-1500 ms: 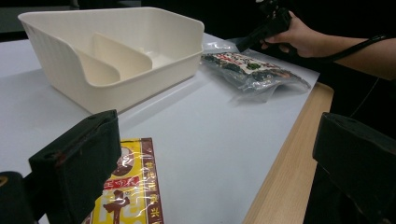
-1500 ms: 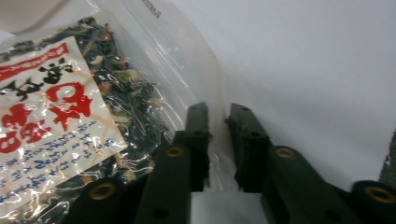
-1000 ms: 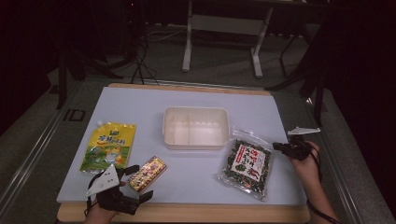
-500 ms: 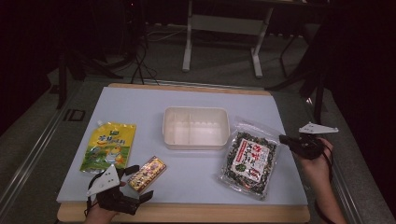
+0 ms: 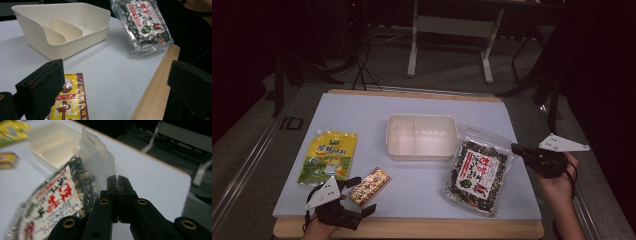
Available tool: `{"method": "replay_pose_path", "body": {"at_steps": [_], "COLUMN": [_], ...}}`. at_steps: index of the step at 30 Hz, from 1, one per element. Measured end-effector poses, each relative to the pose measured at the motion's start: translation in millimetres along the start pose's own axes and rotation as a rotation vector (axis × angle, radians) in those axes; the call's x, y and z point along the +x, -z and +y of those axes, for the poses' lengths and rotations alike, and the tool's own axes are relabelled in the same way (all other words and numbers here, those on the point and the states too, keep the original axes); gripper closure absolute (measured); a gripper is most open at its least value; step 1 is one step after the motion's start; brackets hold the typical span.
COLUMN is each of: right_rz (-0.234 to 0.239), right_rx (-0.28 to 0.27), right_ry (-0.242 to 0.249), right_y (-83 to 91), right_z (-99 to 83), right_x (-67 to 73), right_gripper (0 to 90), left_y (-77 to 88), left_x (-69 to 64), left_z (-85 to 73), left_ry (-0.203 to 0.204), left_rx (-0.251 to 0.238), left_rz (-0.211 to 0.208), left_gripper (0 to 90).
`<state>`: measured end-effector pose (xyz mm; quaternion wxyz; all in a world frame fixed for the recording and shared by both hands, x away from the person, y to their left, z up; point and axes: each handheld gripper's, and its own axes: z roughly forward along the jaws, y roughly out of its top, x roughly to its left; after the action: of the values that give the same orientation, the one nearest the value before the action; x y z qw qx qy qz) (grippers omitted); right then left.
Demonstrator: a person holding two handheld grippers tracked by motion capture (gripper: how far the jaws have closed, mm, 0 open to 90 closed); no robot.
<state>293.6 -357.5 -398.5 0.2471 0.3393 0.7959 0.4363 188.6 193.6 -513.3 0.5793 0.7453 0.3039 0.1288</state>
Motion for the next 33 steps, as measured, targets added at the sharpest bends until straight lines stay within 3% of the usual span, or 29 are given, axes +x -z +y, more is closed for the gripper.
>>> {"method": "replay_pose_path", "body": {"at_steps": [7, 14, 24, 33], "right_rz": [0.046, 0.109, 0.200, 0.270], "right_rx": [-0.041, -0.073, -0.090, -0.103], "right_ry": [0.084, 0.137, 0.125, 0.103], "right_y": [11.4, 23.7, 39.2, 48.6], "right_z": [12.6, 22.8, 19.6, 13.5], "right_x": [26.8, 47.6, 55.4, 57.9], "right_gripper": [89.9, 89.8, 89.8, 89.6], "left_y": [0.0, -4.2, -20.6, -49.2], "left_x": [0.0, -5.2, -17.7, -22.7], "left_z": [1.7, 11.0, 40.1, 75.5], "left_ry": [0.012, 0.014, -0.006, -0.073], "left_rx": [-0.002, 0.000, 0.014, 0.032], "left_rz": [0.000, -0.004, -0.057, -0.095], "left_gripper": [1.3, 1.3, 1.4, 1.4]}}
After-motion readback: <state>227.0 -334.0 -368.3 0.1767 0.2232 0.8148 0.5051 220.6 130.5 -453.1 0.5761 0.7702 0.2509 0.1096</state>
